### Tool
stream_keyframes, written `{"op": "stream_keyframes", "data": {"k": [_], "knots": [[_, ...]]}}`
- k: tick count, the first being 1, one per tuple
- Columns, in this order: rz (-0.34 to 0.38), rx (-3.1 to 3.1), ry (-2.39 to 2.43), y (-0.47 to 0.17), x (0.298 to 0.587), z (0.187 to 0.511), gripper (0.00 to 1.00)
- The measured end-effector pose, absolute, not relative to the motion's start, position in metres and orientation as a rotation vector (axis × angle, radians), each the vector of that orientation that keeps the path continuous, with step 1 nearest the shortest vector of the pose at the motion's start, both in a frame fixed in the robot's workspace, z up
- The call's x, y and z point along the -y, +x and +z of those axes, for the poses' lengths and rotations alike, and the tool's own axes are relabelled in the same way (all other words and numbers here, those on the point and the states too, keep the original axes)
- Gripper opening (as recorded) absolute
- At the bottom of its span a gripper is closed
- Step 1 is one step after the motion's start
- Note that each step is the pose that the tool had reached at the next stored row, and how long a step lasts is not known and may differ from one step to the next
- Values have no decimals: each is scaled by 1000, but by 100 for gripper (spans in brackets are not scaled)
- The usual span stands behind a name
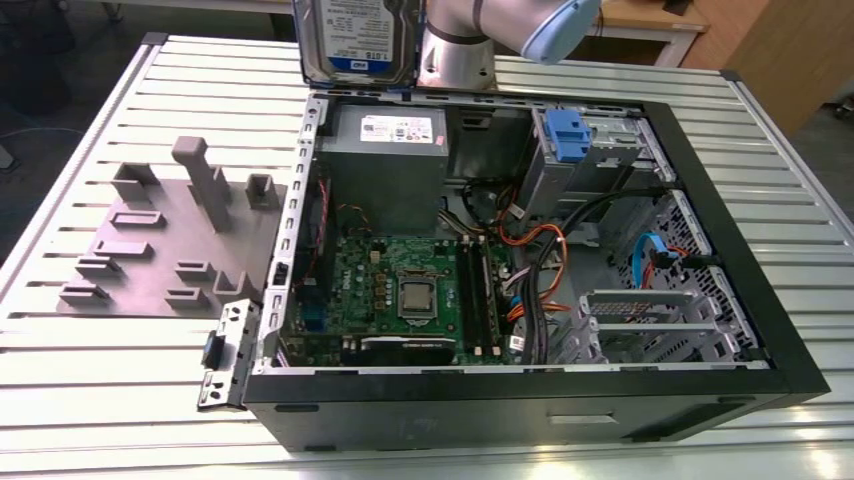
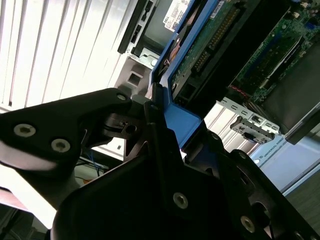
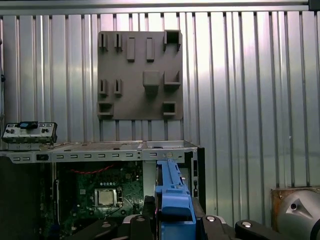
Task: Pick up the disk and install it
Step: 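Pick up the disk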
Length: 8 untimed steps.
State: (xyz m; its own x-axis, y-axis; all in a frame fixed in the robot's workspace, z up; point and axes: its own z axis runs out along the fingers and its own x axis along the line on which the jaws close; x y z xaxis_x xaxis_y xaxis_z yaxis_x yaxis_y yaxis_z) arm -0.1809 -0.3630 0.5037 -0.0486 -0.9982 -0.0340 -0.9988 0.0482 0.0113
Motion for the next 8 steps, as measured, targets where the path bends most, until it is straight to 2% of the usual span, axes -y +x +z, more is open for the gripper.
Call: {"op": "stream_keyframes", "data": {"k": [8], "knots": [[49,-2262,-2155,-169,363,504,37]]}}
